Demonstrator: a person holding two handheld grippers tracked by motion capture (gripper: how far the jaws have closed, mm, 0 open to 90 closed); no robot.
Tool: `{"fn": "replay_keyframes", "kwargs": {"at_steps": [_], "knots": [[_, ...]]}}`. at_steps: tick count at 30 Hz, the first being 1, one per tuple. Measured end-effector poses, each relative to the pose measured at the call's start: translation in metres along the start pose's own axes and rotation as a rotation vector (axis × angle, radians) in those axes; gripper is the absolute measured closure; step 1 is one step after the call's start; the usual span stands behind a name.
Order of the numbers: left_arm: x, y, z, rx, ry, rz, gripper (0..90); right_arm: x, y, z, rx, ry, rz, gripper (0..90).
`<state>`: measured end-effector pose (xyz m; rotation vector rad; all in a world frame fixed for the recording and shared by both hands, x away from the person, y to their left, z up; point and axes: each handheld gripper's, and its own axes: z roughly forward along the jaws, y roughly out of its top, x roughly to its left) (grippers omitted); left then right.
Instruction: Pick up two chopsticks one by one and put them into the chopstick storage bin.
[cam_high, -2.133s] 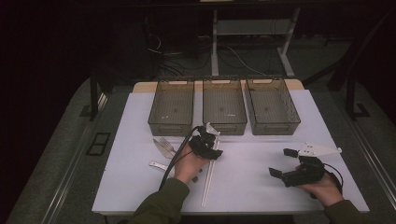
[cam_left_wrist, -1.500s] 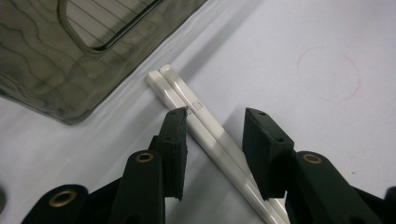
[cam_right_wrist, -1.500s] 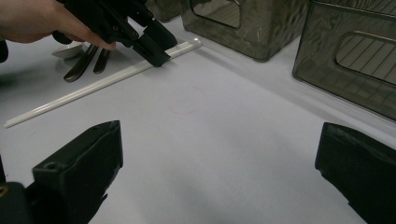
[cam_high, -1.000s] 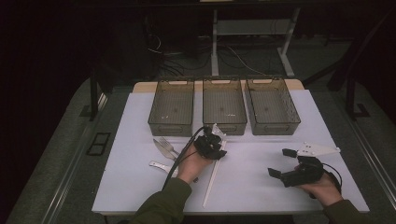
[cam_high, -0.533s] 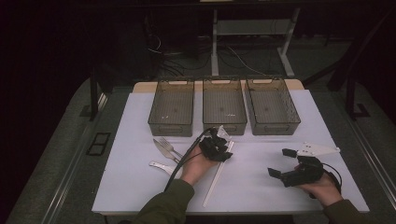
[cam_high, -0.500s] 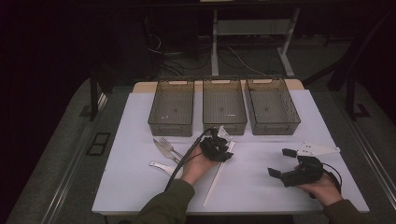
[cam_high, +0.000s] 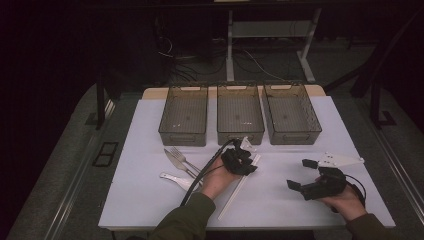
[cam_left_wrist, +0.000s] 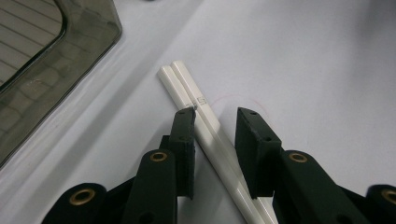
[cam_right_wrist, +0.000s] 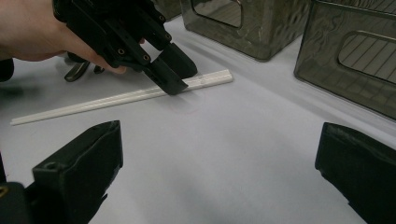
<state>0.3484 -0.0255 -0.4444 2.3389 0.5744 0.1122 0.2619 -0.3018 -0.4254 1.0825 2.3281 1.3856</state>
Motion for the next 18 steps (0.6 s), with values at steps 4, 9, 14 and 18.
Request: {"fn": "replay_keyframes", "kwargs": {"at_steps": [4,9,14,18], "knots": [[-0.001,0.0,-0.003,-0.021,0.004,-0.023,64.3,0.0,0.0,-0.001,-0.003,-0.002,0.004,0.8],[-0.005,-0.002,-0.021,-0.02,0.003,-0.015,62.6,0.0,0.0,-0.001,-0.004,-0.002,0.006,0.8],[-0.012,-0.015,-0.043,-0.037,0.001,-0.037,66.2,0.0,0.0,-0.001,-0.004,-0.005,0.007,0.8],[-0.017,-0.028,-0.053,-0.063,-0.011,-0.066,71.1,0.0,0.0,-0.001,-0.005,-0.005,0.003,0.8]]}}
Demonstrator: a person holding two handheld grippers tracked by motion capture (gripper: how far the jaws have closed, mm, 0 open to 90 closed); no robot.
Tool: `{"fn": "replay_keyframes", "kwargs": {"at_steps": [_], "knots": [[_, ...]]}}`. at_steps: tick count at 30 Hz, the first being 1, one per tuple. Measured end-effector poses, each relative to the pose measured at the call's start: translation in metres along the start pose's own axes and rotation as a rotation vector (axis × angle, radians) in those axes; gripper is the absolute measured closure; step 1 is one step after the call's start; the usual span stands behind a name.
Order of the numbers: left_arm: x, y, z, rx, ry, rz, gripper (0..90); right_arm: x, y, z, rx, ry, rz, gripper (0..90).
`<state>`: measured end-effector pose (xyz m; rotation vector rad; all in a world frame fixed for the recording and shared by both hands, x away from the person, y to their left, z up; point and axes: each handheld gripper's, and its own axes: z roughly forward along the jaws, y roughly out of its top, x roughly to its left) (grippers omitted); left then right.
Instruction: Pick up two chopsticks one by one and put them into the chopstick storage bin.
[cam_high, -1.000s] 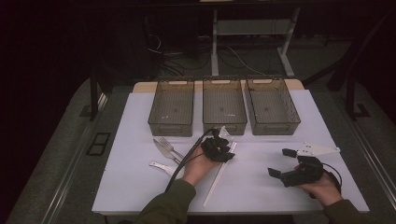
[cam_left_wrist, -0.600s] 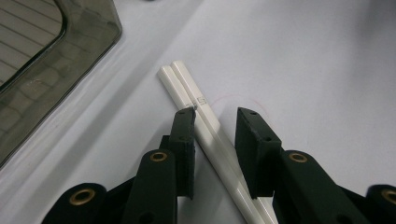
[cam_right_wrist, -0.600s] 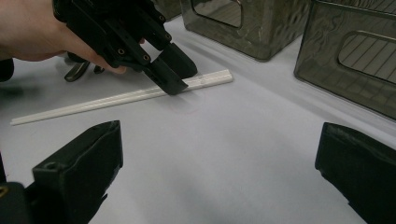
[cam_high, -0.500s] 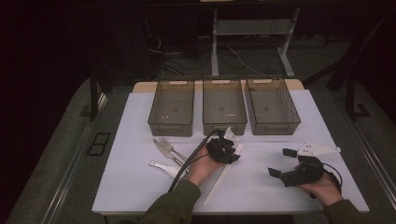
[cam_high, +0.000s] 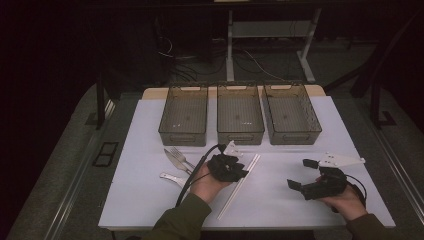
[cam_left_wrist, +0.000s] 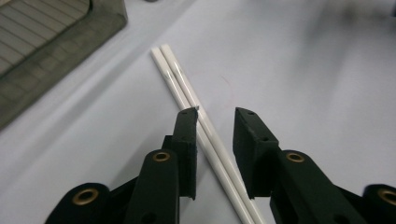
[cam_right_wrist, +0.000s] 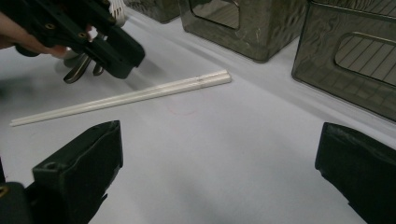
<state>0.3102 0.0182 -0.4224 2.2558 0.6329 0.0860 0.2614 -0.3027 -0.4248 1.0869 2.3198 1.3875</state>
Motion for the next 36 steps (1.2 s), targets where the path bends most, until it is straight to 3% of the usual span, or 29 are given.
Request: {"fn": "replay_keyframes", "kwargs": {"at_steps": [5,10,22,28,35,36], "knots": [[-0.003,-0.007,0.005,0.013,-0.017,0.002,74.7,0.0,0.0,0.0,0.0,-0.001,-0.002,0.8],[-0.003,-0.009,0.014,0.065,0.007,0.033,76.9,-0.001,0.0,-0.001,-0.002,-0.003,-0.002,0.8],[0.004,-0.013,0.012,0.085,0.043,0.013,78.8,-0.001,0.0,-0.001,-0.004,-0.003,-0.002,0.8],[0.005,-0.014,0.012,0.087,0.054,-0.003,74.7,0.0,0.0,-0.001,-0.002,-0.003,-0.003,0.8],[0.01,-0.013,0.012,0.088,0.037,-0.018,79.3,0.0,0.0,-0.001,-0.002,-0.002,-0.005,0.8],[0.01,-0.013,0.011,0.092,0.059,-0.019,80.4,0.0,0.0,-0.001,-0.001,-0.002,-0.004,0.8]]}}
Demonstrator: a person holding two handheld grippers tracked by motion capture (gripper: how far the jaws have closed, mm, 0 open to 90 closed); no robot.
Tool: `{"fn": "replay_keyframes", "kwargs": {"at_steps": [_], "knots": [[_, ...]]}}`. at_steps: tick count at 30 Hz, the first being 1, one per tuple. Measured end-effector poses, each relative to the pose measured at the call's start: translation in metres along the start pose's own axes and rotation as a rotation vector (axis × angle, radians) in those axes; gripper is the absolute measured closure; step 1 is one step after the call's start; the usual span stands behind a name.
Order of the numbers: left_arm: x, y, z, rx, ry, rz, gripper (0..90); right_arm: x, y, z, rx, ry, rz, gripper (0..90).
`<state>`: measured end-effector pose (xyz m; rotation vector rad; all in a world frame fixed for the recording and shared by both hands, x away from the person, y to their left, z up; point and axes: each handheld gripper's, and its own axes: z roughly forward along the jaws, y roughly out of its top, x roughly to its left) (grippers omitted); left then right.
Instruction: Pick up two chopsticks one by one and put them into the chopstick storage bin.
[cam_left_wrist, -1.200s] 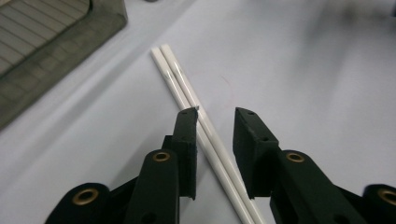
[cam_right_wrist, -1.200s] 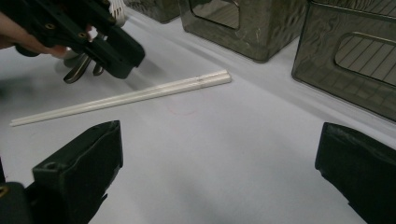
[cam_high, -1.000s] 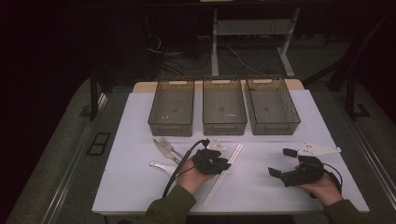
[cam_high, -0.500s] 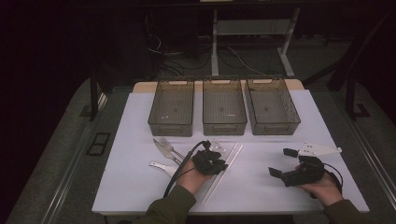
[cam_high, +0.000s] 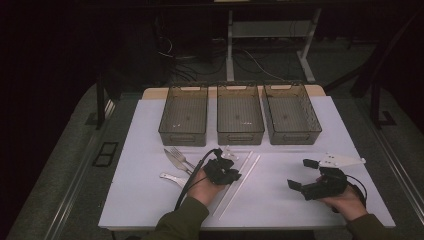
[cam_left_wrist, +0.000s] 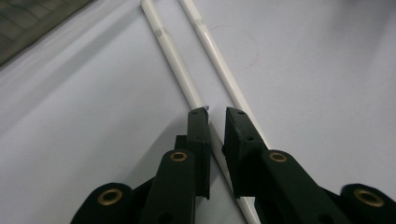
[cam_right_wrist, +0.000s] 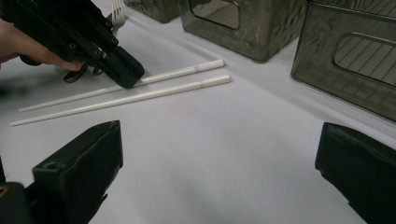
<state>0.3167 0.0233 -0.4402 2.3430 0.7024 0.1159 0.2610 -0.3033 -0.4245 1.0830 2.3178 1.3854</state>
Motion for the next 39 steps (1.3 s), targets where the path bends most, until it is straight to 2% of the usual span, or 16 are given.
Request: {"fn": "replay_keyframes", "kwargs": {"at_steps": [1,3,9,11,12,13,16,18,20,23,25,27,33,35,37,39], "knots": [[0.002,0.0,0.0,0.002,0.003,0.007,80.4,0.0,0.0,0.0,0.0,0.0,0.0,0.8],[0.004,0.0,-0.001,0.004,-0.011,-0.009,80.5,0.0,0.0,0.0,0.0,0.0,0.0,0.8],[0.004,0.002,-0.002,0.029,0.011,0.02,81.2,0.0,0.0,0.0,-0.001,0.002,0.0,0.8],[0.007,0.003,-0.005,0.02,-0.011,0.017,82.1,0.0,0.0,0.0,-0.002,0.002,0.002,0.8],[0.008,0.004,-0.009,0.015,-0.02,0.026,89.5,0.0,0.0,0.0,-0.003,0.002,0.003,0.8],[0.007,0.005,-0.009,0.043,-0.014,0.046,89.5,0.0,0.0,0.0,-0.003,0.002,0.003,0.8],[0.005,0.003,-0.002,0.065,-0.015,0.046,89.3,0.0,0.0,0.0,0.001,0.003,0.001,0.8],[0.002,0.004,-0.001,0.044,-0.025,0.031,89.1,0.0,0.0,0.0,-0.001,0.002,-0.001,0.8],[0.002,0.006,-0.002,0.027,-0.018,0.037,88.9,0.0,0.0,0.0,0.0,0.001,-0.001,0.8],[0.001,0.011,-0.002,-0.009,-0.015,0.017,81.5,0.0,0.0,0.0,0.0,0.001,0.002,0.8],[0.001,0.013,0.0,-0.028,-0.024,-0.001,80.9,0.0,0.0,0.0,-0.001,0.002,0.001,0.8],[-0.001,0.015,0.002,-0.037,-0.004,-0.008,77.0,0.0,0.0,0.0,-0.001,0.0,0.001,0.8],[0.003,0.015,0.011,-0.047,0.001,-0.049,75.5,0.0,0.0,0.0,-0.001,0.002,0.001,0.8],[0.003,0.014,0.014,-0.045,-0.009,-0.059,76.6,0.0,0.0,0.0,-0.001,0.003,0.003,0.8],[0.002,0.013,0.017,-0.036,-0.011,-0.06,77.9,-0.001,0.0,0.0,-0.002,0.002,0.007,0.8],[-0.001,0.013,0.017,-0.04,0.01,-0.05,78.7,-0.001,0.0,0.0,-0.002,0.002,0.006,0.8]]}}
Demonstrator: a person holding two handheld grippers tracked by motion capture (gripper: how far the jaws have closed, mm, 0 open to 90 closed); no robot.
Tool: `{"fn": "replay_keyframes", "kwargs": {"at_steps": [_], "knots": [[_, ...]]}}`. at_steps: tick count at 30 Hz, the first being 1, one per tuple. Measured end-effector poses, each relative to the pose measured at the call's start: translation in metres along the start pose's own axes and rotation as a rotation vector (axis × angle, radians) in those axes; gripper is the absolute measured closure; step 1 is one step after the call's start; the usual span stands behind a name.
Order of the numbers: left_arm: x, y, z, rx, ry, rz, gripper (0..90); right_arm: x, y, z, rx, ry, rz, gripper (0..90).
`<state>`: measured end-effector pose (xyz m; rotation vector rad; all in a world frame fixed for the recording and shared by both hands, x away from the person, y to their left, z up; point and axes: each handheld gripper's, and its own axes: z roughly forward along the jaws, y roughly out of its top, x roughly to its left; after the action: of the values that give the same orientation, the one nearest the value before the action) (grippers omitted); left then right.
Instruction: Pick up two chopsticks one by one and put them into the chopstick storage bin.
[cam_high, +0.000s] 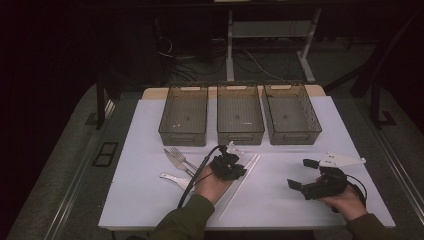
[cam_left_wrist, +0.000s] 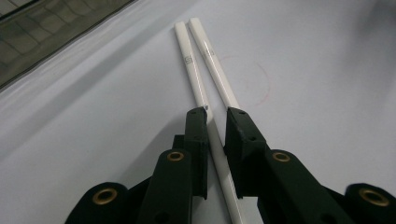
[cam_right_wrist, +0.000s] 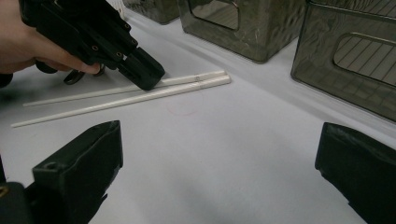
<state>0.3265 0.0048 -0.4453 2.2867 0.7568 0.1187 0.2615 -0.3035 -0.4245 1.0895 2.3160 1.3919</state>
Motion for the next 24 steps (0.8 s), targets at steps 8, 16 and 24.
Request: {"fn": "replay_keyframes", "kwargs": {"at_steps": [8,16,24], "knots": [[0.0007,0.0019,0.0001,0.012,0.007,-0.017,82.1,0.0003,0.0,0.0001,0.002,0.0,-0.004,0.8],[0.0004,0.0025,-0.0005,0.015,0.041,0.024,82.9,-0.0006,0.0,-0.0004,0.0,0.001,-0.001,0.8],[-0.0018,0.0001,-0.0014,-0.001,0.034,0.01,74.2,-0.0004,0.0,-0.0017,-0.004,0.0,-0.002,0.8]]}}
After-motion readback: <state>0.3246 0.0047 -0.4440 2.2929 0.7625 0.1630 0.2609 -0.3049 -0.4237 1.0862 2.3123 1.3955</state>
